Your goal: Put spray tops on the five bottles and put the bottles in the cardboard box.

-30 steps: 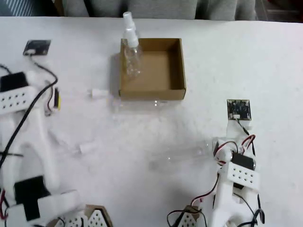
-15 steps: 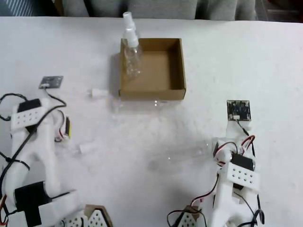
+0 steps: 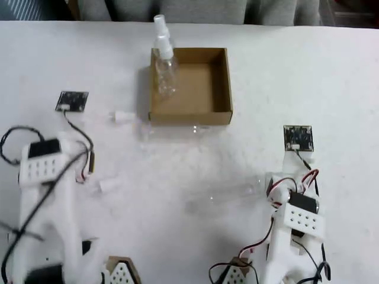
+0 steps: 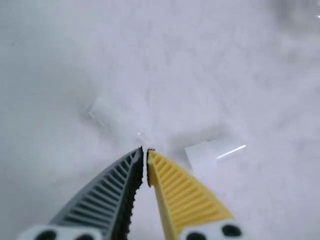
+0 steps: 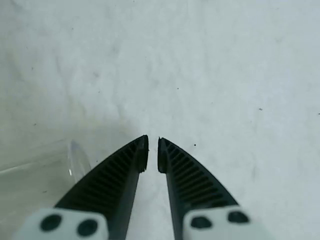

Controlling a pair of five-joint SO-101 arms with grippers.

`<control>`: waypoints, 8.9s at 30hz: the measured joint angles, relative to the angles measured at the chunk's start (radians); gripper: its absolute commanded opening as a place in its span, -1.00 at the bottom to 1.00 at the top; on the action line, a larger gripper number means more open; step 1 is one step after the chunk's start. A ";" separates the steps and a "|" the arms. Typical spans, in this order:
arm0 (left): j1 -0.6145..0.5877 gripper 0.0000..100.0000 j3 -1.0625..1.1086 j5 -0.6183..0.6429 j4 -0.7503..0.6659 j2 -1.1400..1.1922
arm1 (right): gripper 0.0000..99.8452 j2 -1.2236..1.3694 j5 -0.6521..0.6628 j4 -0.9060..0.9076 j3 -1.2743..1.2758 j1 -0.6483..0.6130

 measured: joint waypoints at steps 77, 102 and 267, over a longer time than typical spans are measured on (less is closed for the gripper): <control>-0.006 -0.94 0.890 -0.164 0.100 -1.329 | -0.97 0.000 0.000 0.000 0.000 -0.018; -0.009 -0.93 0.864 -0.167 0.075 -1.329 | -0.97 0.000 0.000 0.000 0.000 -0.018; -0.213 -0.91 -0.060 -0.152 0.103 -0.057 | -0.97 0.000 0.000 0.000 0.008 -0.018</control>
